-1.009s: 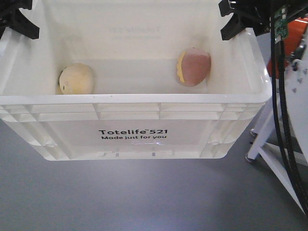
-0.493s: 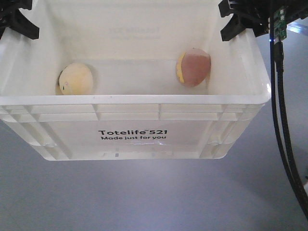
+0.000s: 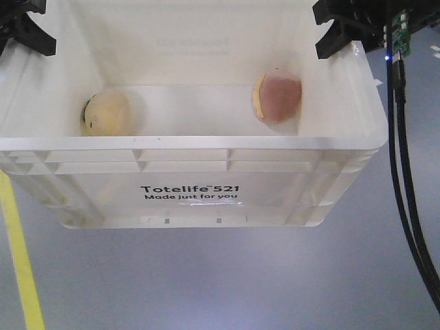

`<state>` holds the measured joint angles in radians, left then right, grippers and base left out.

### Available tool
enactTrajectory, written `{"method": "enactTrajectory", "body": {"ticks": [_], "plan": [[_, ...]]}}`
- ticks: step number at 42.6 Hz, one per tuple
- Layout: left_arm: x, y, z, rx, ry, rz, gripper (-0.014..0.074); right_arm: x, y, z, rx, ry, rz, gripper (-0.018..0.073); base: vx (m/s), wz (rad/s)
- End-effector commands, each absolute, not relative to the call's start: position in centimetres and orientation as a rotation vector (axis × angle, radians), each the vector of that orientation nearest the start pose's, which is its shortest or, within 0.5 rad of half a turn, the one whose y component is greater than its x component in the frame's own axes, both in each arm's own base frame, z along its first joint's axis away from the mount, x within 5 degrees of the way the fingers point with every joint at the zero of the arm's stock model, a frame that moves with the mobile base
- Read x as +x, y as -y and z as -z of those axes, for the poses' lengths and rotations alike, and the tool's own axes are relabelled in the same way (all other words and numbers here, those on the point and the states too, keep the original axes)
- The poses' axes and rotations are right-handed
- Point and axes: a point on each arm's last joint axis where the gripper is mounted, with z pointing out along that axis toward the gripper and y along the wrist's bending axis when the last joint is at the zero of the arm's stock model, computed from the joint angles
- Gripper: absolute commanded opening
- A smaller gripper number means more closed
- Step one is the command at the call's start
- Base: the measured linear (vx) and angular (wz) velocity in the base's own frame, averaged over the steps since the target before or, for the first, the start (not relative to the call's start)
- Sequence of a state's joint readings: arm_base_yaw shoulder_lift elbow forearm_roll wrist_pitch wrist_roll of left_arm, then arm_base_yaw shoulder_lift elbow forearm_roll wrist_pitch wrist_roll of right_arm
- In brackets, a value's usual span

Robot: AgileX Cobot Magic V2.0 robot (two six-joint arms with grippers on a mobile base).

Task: Place moving items into box and shelve
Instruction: 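Hold the lifted crate steady while the base drives away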

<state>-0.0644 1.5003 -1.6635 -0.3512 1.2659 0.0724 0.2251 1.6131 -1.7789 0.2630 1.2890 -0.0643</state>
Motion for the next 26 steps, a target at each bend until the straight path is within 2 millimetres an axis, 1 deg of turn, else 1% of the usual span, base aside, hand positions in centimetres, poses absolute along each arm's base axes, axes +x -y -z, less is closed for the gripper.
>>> {"method": "enactTrajectory", "body": {"ticks": [1, 13, 26], "plan": [[28.57, 6.54, -45.57, 0.160, -2.334, 0.674, -0.0004, 30.05, -11.11, -45.19, -0.395, -2.364, -0.632, -0.0003, 0.21, 0.79], [28.56, 6.56, -45.57, 0.161, -2.335, 0.677, -0.0004, 29.95, -11.09, -45.09, -0.402, -2.379, -0.629, -0.0003, 0.22, 0.77], [28.51, 6.55, -45.61, 0.161, -2.334, 0.677, -0.0004, 29.95, -11.09, -45.09, -0.402, -2.379, -0.629, -0.0003, 0.27, 0.61]]}}
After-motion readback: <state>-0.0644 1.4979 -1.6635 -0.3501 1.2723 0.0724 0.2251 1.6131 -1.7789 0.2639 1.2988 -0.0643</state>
